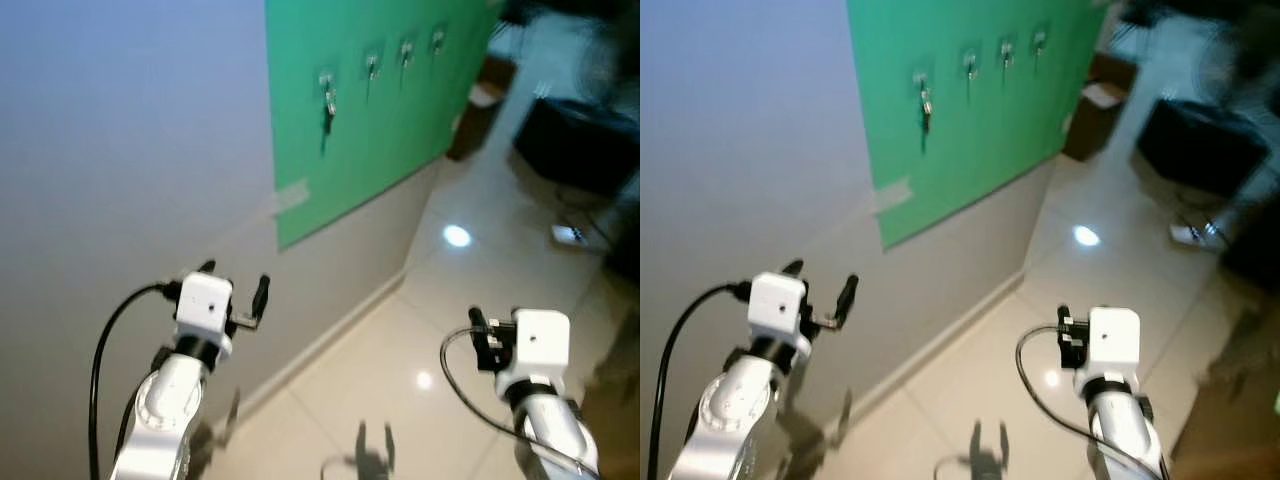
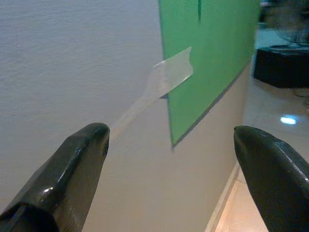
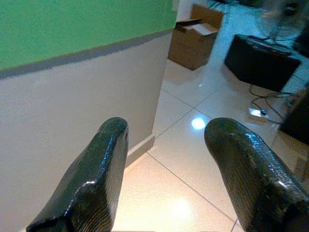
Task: Hang keys on a hook
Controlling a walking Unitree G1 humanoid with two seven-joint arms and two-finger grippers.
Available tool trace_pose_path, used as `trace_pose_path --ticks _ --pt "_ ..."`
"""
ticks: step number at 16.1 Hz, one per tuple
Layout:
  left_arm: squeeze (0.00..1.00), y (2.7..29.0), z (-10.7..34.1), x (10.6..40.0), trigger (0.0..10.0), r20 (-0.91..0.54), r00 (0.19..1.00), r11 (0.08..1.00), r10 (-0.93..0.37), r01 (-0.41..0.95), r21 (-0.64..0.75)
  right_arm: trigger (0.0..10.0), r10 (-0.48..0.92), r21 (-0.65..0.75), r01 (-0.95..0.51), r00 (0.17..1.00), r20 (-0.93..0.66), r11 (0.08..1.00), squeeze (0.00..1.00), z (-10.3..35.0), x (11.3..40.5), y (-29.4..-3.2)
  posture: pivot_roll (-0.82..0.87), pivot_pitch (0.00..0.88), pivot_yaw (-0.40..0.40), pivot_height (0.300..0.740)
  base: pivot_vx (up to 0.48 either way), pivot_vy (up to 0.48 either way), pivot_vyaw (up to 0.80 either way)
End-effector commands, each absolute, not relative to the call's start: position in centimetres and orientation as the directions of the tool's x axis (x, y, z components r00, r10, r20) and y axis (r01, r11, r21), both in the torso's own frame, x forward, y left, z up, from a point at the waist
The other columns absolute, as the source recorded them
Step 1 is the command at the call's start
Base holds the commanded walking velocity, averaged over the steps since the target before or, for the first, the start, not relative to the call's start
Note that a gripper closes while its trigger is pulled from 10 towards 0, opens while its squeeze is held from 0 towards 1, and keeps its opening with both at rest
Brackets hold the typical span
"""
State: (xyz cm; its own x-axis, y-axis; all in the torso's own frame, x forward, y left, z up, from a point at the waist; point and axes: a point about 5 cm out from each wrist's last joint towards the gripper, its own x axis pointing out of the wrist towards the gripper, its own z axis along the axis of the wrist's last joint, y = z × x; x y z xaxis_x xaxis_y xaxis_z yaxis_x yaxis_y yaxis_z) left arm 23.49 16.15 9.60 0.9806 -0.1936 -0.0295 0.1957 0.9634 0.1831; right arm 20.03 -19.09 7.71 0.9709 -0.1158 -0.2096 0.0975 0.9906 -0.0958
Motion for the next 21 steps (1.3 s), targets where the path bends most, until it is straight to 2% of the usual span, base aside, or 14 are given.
trace_pose_path --ticks 1,4,11,21 --pt "0.00 16.19 9.32 23.34 10.0 -0.043 0.979 0.962 -0.199 0.203 0.181 10.0 -0.113 -0.078 0.099 0.974 -0.198 0.992 0.00 7.94 19.86 -18.81 -0.09 0.005 -0.024 0.740 0.000 0.000 -0.80" --pt "0.00 15.72 9.39 23.30 10.0 -0.026 0.970 0.949 -0.240 0.241 0.204 10.0 -0.130 -0.087 0.115 0.973 -0.191 0.990 0.00 7.89 19.58 -18.86 -0.09 0.007 -0.015 0.740 0.000 0.000 -0.53" --pt "0.00 16.33 9.57 23.85 10.0 -0.020 0.975 0.950 -0.223 0.222 0.218 10.0 -0.116 -0.066 0.106 0.976 -0.182 0.992 0.00 8.12 20.19 -18.80 -0.09 0.002 -0.024 0.740 0.000 -0.457 -0.07" --pt "0.00 15.91 9.61 24.13 10.0 -0.010 0.971 0.947 -0.237 0.234 0.221 10.0 -0.145 -0.055 0.137 0.972 -0.186 0.989 0.00 8.05 19.66 -19.09 -0.10 0.002 -0.011 0.740 0.000 -0.450 -0.80"
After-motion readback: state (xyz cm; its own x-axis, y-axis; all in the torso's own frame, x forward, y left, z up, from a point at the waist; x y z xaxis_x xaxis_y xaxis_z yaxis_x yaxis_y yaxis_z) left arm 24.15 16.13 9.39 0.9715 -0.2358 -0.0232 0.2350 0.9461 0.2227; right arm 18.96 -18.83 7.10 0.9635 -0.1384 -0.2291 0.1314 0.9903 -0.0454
